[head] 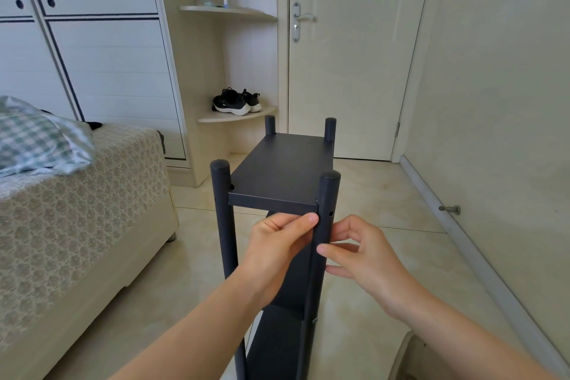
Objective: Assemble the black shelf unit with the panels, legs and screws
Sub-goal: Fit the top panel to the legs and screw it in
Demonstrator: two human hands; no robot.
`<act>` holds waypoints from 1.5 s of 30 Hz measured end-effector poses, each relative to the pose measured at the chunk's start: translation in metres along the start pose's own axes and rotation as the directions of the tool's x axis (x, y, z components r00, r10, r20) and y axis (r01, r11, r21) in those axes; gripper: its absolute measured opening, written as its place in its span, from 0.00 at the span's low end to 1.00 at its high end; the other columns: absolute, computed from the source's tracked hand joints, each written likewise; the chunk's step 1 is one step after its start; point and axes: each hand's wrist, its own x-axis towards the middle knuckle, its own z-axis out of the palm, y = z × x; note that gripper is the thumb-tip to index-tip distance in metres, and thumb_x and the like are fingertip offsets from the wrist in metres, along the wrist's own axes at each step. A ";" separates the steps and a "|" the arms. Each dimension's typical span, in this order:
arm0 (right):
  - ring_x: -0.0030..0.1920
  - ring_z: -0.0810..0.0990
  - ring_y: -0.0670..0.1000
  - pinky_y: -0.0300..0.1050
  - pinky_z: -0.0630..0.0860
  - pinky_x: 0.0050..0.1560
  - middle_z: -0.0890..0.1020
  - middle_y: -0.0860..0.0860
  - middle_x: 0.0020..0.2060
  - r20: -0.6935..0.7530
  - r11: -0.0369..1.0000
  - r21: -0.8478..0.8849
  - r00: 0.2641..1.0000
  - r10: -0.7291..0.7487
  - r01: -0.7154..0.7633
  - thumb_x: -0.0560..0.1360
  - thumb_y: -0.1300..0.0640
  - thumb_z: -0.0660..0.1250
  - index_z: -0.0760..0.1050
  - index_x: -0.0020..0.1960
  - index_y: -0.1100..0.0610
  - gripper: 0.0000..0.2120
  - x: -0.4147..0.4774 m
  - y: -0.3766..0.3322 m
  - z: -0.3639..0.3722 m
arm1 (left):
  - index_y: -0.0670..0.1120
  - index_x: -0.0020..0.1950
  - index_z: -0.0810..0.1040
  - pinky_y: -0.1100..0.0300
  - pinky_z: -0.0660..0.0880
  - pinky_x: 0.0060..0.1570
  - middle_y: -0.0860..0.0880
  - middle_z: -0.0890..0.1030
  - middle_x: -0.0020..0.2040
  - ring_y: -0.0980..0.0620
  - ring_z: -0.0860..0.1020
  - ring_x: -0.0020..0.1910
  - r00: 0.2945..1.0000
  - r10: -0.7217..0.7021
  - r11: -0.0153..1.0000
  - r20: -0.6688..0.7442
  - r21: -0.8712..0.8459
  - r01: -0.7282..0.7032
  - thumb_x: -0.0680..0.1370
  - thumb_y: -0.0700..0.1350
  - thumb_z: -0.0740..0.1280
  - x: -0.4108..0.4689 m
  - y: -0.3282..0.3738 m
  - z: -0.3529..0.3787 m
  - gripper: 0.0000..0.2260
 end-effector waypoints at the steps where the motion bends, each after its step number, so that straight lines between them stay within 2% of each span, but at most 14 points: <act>1: 0.47 0.84 0.48 0.49 0.84 0.46 0.83 0.50 0.46 -0.006 1.000 0.008 1.000 0.006 -0.006 0.73 0.63 0.73 0.77 0.47 0.57 0.07 0.000 0.000 -0.001 | 0.32 0.56 0.81 0.57 0.80 0.55 0.35 0.84 0.53 0.42 0.84 0.54 1.000 -0.002 1.000 0.002 -0.006 0.002 0.69 0.47 0.73 0.000 0.000 0.000 0.22; 6: 0.46 0.84 0.48 0.49 0.83 0.47 0.83 0.52 0.47 -0.028 0.998 0.058 0.999 0.028 -0.026 0.72 0.62 0.74 0.77 0.47 0.59 0.07 0.000 0.003 -0.002 | 0.33 0.57 0.81 0.57 0.81 0.54 0.35 0.84 0.53 0.39 0.83 0.55 1.000 -0.012 1.000 -0.007 -0.020 0.012 0.69 0.47 0.73 0.001 -0.002 0.003 0.23; 12: 0.48 0.84 0.48 0.48 0.83 0.48 0.83 0.52 0.48 -0.015 0.996 0.083 1.000 0.027 -0.026 0.73 0.63 0.73 0.79 0.49 0.57 0.07 -0.002 0.005 -0.006 | 0.34 0.56 0.82 0.60 0.80 0.50 0.37 0.84 0.52 0.45 0.84 0.52 1.000 -0.016 1.000 0.006 -0.021 0.017 0.69 0.47 0.72 0.002 -0.001 0.004 0.21; 15: 0.48 0.84 0.48 0.47 0.83 0.50 0.84 0.51 0.47 -0.039 0.998 0.056 0.999 0.030 -0.028 0.73 0.62 0.73 0.80 0.51 0.56 0.07 -0.003 0.007 -0.012 | 0.35 0.57 0.81 0.60 0.81 0.51 0.38 0.85 0.53 0.44 0.84 0.54 1.000 -0.025 0.999 0.012 -0.021 0.025 0.70 0.46 0.72 0.002 -0.001 0.004 0.20; 19: 0.51 0.83 0.47 0.47 0.82 0.51 0.84 0.49 0.47 -0.053 0.998 -0.022 0.997 0.064 -0.066 0.74 0.60 0.73 0.80 0.51 0.54 0.07 -0.004 0.019 -0.025 | 0.36 0.58 0.81 0.55 0.79 0.58 0.38 0.84 0.56 0.42 0.82 0.57 0.999 -0.040 0.998 0.024 -0.039 0.041 0.71 0.46 0.72 0.003 0.001 0.003 0.20; 25: 0.53 0.81 0.49 0.46 0.82 0.53 0.81 0.52 0.51 -0.048 0.960 -0.161 0.973 0.225 -0.230 0.75 0.59 0.72 0.78 0.54 0.55 0.09 0.008 0.060 -0.043 | 0.37 0.57 0.82 0.61 0.81 0.53 0.40 0.85 0.53 0.44 0.83 0.57 0.998 -0.054 0.996 0.026 -0.076 0.056 0.76 0.42 0.69 -0.001 0.000 0.005 0.12; 28: 0.51 0.81 0.51 0.46 0.82 0.51 0.81 0.55 0.50 -0.019 0.867 -0.338 0.923 0.383 -0.367 0.75 0.57 0.72 0.76 0.56 0.57 0.12 0.013 0.095 -0.057 | 0.37 0.58 0.81 0.61 0.80 0.53 0.40 0.85 0.54 0.44 0.83 0.56 0.998 -0.061 0.996 0.026 -0.062 0.062 0.77 0.41 0.69 -0.001 0.000 0.004 0.12; 32: 0.40 0.79 0.48 0.40 0.77 0.37 0.79 0.52 0.41 -0.053 0.675 -0.537 0.819 0.572 -0.506 0.75 0.54 0.71 0.74 0.59 0.61 0.16 0.010 0.142 -0.073 | 0.36 0.59 0.81 0.58 0.80 0.57 0.39 0.84 0.56 0.44 0.83 0.58 0.998 -0.062 0.997 0.033 -0.049 0.064 0.77 0.42 0.69 0.001 -0.001 0.005 0.14; 35: 0.33 0.76 0.48 0.42 0.76 0.37 0.79 0.51 0.36 -0.112 0.604 -0.573 0.784 0.611 -0.553 0.76 0.54 0.71 0.77 0.50 0.61 0.11 -0.003 0.185 -0.073 | 0.37 0.58 0.81 0.56 0.79 0.60 0.39 0.84 0.57 0.44 0.83 0.58 0.997 -0.062 0.996 0.043 -0.063 0.065 0.75 0.43 0.70 0.002 -0.001 0.005 0.15; 37: 0.31 0.73 0.47 0.42 0.75 0.35 0.80 0.51 0.35 -0.123 0.526 -0.649 0.758 0.641 -0.550 0.77 0.51 0.69 0.78 0.45 0.59 0.11 -0.013 0.212 -0.068 | 0.37 0.57 0.82 0.56 0.79 0.59 0.39 0.84 0.56 0.45 0.83 0.57 0.997 -0.060 0.996 0.040 -0.059 0.062 0.75 0.43 0.70 0.003 -0.001 0.004 0.14; 40: 0.28 0.67 0.46 0.39 0.63 0.28 0.69 0.48 0.29 -0.151 0.450 -0.692 0.723 0.674 -0.564 0.78 0.48 0.67 0.66 0.36 0.54 0.17 -0.028 0.245 -0.059 | 0.36 0.58 0.81 0.60 0.80 0.54 0.40 0.84 0.56 0.45 0.83 0.57 0.997 -0.056 0.998 0.055 -0.039 0.058 0.77 0.42 0.69 0.003 0.000 0.003 0.13; 43: 0.30 0.68 0.46 0.39 0.62 0.29 0.69 0.48 0.31 -0.185 0.426 -0.682 0.704 0.686 -0.595 0.78 0.46 0.66 0.64 0.37 0.54 0.18 -0.038 0.263 -0.053 | 0.35 0.59 0.80 0.59 0.80 0.56 0.39 0.83 0.58 0.44 0.82 0.59 0.997 -0.052 0.998 0.060 -0.030 0.053 0.78 0.41 0.68 0.004 0.000 0.002 0.13; 45: 0.33 0.69 0.45 0.38 0.63 0.30 0.71 0.48 0.35 -0.181 0.397 -0.703 0.688 0.703 -0.590 0.79 0.46 0.64 0.66 0.42 0.55 0.15 -0.045 0.268 -0.051 | 0.37 0.56 0.81 0.57 0.79 0.59 0.39 0.83 0.59 0.44 0.82 0.60 0.996 -0.050 0.998 0.067 -0.021 0.051 0.78 0.42 0.69 0.005 0.000 0.002 0.11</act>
